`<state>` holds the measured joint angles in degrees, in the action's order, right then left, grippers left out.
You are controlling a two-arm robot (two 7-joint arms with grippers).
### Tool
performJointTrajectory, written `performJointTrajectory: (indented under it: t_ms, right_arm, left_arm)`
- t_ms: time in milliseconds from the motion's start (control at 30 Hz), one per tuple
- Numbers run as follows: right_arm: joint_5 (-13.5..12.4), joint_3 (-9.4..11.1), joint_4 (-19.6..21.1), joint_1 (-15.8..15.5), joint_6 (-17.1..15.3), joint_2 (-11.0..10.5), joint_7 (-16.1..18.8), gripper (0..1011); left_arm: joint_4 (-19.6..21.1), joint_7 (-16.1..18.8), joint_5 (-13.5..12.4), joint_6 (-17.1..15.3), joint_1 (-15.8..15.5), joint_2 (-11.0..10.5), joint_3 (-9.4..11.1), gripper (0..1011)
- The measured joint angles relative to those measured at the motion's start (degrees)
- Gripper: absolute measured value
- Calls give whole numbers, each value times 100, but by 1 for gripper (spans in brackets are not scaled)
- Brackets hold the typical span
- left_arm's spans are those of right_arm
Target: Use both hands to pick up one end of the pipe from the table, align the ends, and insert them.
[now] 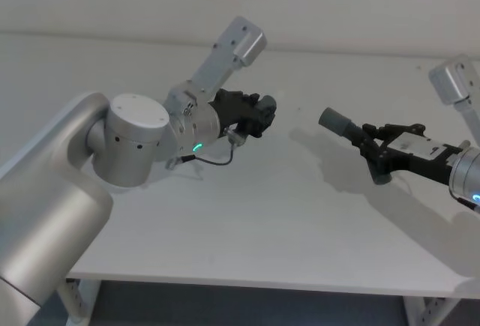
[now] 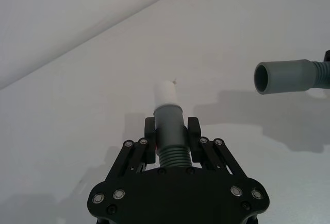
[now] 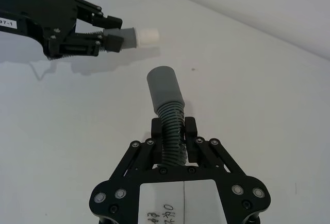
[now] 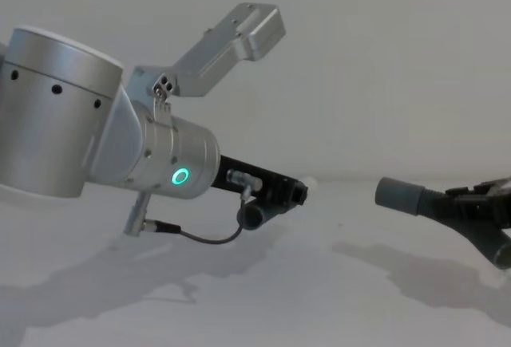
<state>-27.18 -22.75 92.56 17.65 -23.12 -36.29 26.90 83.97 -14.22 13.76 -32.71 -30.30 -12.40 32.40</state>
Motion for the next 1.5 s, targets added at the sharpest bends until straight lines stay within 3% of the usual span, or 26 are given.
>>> performJointTrajectory:
  t_ms: [333, 567, 1000, 1200, 1267, 1367, 1433, 1500]
  right_arm:
    - [69, -8, 13, -40, 418, -60, 3, 248]
    - [231, -12, -20, -66, 930, -116, 94, 249]
    - [668, 22, -194, -119, 2337, -323, 451, 248]
    - [885, 39, -305, -137, 2965, -433, 605, 248]
    - [1029, 47, -380, -142, 3336, -505, 687, 248]
    - [1117, 53, -421, -144, 3545, -540, 729, 248]
    - [1296, 61, -510, -146, 3940, -617, 795, 248]
    - [1380, 65, -559, -146, 4122, -657, 822, 248]
  left_arm:
    - [64, -288, -78, 326, 11, -127, 82, 354]
    - [141, -712, -162, 651, -66, -324, 217, 354]
    - [456, -1485, -484, 1076, -297, -821, 544, 354]
    - [663, -1769, -740, 1219, -412, -1102, 734, 354]
    - [752, -1870, -861, 1273, -457, -1219, 809, 354]
    - [873, -1998, -1030, 1336, -512, -1372, 910, 354]
    - [955, -2083, -1164, 1382, -551, -1478, 974, 354]
    - [1023, -2134, -1249, 1409, -581, -1563, 1028, 354]
